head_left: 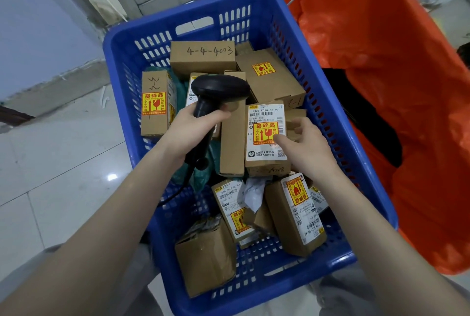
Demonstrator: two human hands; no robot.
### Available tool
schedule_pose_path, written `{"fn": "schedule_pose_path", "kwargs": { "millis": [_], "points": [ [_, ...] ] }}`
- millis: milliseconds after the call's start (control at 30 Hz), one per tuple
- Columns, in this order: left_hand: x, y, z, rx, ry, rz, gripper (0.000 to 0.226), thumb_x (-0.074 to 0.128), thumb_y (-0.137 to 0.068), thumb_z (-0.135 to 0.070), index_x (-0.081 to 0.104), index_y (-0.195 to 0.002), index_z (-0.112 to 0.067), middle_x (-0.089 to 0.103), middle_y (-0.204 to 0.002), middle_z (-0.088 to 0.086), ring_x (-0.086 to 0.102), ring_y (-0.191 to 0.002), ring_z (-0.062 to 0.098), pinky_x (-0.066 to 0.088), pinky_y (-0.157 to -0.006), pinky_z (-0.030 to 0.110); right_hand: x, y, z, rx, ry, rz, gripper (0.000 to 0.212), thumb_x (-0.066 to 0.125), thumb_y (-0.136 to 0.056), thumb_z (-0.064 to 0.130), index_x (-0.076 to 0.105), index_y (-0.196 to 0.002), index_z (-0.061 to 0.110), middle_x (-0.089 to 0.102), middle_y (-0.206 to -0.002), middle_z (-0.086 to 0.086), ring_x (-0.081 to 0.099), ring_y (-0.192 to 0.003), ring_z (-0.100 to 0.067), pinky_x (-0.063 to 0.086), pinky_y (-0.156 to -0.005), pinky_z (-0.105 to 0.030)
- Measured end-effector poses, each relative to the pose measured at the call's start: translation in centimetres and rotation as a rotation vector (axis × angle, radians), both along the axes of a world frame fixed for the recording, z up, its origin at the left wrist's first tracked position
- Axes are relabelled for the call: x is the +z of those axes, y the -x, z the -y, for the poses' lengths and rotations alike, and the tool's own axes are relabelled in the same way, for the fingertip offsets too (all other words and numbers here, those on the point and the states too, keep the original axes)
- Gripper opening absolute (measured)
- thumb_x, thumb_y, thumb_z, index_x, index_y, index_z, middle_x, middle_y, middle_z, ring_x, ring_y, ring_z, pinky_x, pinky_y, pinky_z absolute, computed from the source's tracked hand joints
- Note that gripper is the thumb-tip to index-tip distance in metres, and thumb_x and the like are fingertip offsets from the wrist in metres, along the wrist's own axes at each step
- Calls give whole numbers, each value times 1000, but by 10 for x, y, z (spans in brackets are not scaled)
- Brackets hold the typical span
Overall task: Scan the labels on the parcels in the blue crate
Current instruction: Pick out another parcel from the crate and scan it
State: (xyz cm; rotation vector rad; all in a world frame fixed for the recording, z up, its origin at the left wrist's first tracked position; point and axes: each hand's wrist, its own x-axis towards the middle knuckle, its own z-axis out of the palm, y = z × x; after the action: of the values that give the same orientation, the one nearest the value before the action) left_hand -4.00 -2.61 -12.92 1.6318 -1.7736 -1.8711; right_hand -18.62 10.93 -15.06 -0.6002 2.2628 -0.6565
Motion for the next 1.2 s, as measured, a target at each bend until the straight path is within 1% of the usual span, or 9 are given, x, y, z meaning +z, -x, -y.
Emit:
{"fn": "schedule_pose_path", "kwargs": {
  "millis": [200,267,367,600,700,800,900,1033,1200],
  "points": [
    [5,-10,9,65,-4,-45,12,70,-84,-33,60,-89,-27,64,-119,13,60,-111,25,47,-101,47,17,-6,9,-10,130,-69,50,62,-87,34,45,-132,21,51,-133,0,49,-103,-9,40,-85,-28],
    [6,-15,12,85,1,-49,18,70,-83,-33,62,-95,-21,64,-122,17,61,-114,28,47,-101,48,22,-10,15,-7,178,-68,52,61,-87,35,43,-135,22,50,-135,1,50,-112,-11,40,-86,-29],
    [7,-24,18,96,-6,-78,27,70,-82,-34,63,-100,-16,68,-115,12,64,-110,26,47,-101,49,31,-21,25,2,258,-41,52,61,-88,33,42,-136,23,48,-136,1,47,-124,-14,38,-91,-27],
    [7,-50,34,167,24,-114,41,73,-71,-45,68,-106,-25,73,-106,0,66,-104,19,51,-96,47,40,-54,60,31,357,17,43,61,-89,29,45,-129,22,48,-125,6,47,-120,-11,37,-90,-25],
    [1,-62,42,217,18,-131,42,76,-65,-46,71,-98,-21,74,-95,0,69,-95,22,53,-93,51,31,-72,81,46,353,45,46,61,-89,28,44,-131,20,49,-130,3,46,-122,-13,39,-93,-27],
    [-10,-71,51,242,-10,-133,47,78,-66,-44,70,-100,-13,69,-95,13,67,-96,34,51,-91,59,19,-86,98,55,344,62,53,60,-88,29,42,-136,19,51,-136,1,49,-121,-15,43,-96,-32],
    [-17,-75,58,234,-39,-141,41,76,-68,-40,70,-98,-14,64,-90,11,63,-84,28,54,-88,56,7,-94,110,77,292,116,64,57,-91,29,29,-147,17,46,-143,-1,48,-121,-14,39,-83,-19],
    [-25,-76,66,213,-95,-181,23,74,-72,-33,70,-91,-21,59,-84,8,57,-78,23,52,-88,55,-11,-99,124,101,204,144,72,55,-92,28,17,-152,15,36,-150,-4,45,-128,-20,38,-84,-23],
    [-30,-80,73,208,-98,-171,39,74,-68,-36,66,-96,-10,64,-94,13,60,-91,26,46,-98,58,-32,-102,138,106,75,65,83,61,-88,26,10,-152,11,18,-156,-15,34,-137,-32,37,-109,-41]
  ]
}}
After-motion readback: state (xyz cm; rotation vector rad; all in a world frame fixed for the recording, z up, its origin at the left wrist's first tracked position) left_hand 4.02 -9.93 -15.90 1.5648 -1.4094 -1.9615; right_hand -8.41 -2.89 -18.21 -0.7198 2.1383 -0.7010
